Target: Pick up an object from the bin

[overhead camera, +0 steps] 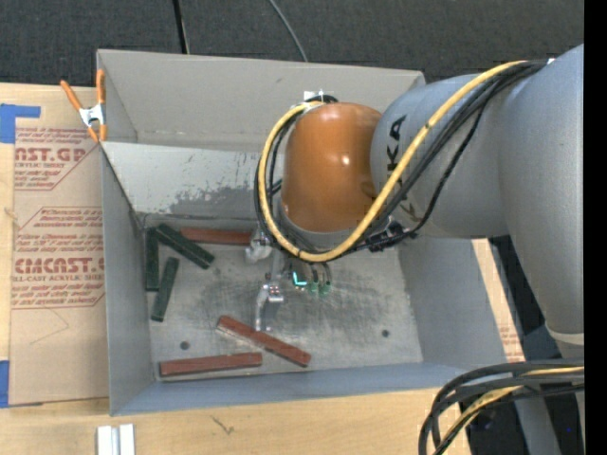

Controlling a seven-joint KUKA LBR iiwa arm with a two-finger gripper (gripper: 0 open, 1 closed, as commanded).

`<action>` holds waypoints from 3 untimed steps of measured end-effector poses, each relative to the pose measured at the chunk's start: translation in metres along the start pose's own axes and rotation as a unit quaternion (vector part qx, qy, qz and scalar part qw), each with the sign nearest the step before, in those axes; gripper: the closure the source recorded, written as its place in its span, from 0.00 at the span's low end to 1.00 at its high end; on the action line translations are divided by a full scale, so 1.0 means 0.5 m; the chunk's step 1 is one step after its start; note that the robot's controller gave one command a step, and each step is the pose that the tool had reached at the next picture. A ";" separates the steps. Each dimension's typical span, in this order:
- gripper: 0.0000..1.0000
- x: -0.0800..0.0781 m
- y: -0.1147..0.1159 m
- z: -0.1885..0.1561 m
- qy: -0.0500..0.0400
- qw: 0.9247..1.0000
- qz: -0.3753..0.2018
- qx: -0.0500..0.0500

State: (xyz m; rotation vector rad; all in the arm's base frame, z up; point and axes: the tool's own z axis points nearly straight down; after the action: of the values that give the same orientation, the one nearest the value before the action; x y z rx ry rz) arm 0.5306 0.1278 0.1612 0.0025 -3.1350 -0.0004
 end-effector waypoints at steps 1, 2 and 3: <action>0.00 -0.004 -0.001 -0.007 -0.003 1.000 0.001 0.000; 0.00 0.041 0.041 0.119 -0.006 0.999 -0.035 0.000; 0.00 0.063 0.060 0.101 -0.003 0.997 -0.079 0.001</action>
Offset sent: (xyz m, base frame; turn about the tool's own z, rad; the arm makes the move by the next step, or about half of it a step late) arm -0.0336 0.0308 -0.0912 -0.1050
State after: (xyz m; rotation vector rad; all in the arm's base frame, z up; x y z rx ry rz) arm 0.4986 0.1578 0.1109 0.2499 -3.1305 0.0006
